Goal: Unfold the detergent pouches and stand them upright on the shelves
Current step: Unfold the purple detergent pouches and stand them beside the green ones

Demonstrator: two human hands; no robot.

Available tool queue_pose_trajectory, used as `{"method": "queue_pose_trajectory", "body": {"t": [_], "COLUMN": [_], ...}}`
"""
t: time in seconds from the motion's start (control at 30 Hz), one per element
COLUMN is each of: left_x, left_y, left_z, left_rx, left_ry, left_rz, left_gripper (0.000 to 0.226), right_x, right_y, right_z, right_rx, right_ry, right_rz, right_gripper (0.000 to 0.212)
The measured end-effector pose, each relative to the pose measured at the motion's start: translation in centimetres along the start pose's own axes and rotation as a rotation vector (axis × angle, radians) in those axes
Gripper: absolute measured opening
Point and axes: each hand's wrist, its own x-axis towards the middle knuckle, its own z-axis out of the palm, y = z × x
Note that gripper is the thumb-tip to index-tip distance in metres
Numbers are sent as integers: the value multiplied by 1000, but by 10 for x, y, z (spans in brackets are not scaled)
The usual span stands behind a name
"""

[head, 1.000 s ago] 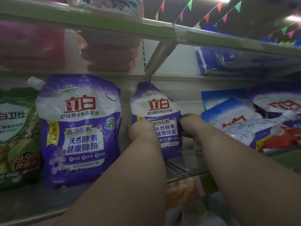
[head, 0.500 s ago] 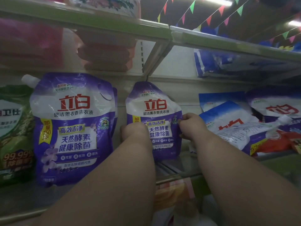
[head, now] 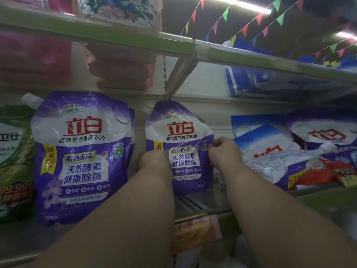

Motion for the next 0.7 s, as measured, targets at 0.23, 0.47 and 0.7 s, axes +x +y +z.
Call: {"method": "queue_pose_trajectory", "body": {"t": [0.23,0.47,0.7], "left_x": [7,10,7], "left_y": [-4,-4,-3], "left_z": [4,7,5], "left_rx": [-9,-102,-120], "left_ry": [47,57,50], "left_rz": [27,-9,-42], "left_gripper": [44,41,37], "right_x": [-2,-1,2], "right_y": [-1,-6,-9], "right_z": [-1,2,5], "right_rx": [-9,-61,-119], "right_ry": [10,18,-6], "right_rz": [3,7,19], "right_gripper": [8,11,19]}}
